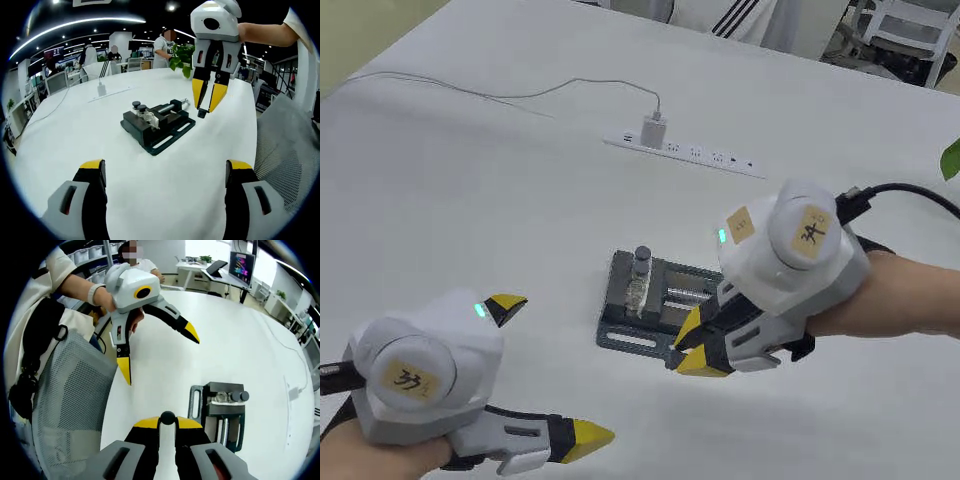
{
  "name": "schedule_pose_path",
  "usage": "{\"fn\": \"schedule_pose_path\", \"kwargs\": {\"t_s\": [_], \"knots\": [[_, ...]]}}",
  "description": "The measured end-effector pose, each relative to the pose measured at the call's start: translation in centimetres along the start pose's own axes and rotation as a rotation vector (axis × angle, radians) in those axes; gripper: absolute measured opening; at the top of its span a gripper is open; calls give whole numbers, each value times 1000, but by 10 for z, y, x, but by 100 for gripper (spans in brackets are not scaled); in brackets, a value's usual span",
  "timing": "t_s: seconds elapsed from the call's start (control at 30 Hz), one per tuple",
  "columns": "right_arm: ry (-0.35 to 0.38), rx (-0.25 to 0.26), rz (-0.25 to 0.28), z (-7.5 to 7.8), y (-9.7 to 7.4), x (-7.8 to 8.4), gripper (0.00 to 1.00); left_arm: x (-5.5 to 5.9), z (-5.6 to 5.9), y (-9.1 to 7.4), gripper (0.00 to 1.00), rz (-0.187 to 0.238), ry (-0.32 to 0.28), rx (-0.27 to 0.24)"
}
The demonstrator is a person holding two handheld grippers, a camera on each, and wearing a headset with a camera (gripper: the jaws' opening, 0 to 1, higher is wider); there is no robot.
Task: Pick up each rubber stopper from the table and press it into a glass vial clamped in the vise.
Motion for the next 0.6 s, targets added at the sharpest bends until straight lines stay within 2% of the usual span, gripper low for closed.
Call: {"fn": "schedule_pose_path", "kwargs": {"t_s": [0.17, 0.37, 0.6], "knots": [[-72, 0, -66, 18, -1, -1, 6, 1, 1, 0, 99, 2, -12, -2], [-135, -2, -116, 42, -3, -10, 6, 1, 3, 0, 99, 8, -21, 6], [-224, -16, -192, 61, -4, -18, 6, 3, 3, -2, 99, 10, -30, 6]]}}
Point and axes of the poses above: the centre of the closed fingertips' face, and the gripper's own axes: y roughly forward along the fingers, z roughly to its right, x roughly out of its underside, the point moved 2 cm from there along -y, roughly backward along the fingers, and after that the axes turned 6 degrees about z, right-handed, at the moved point
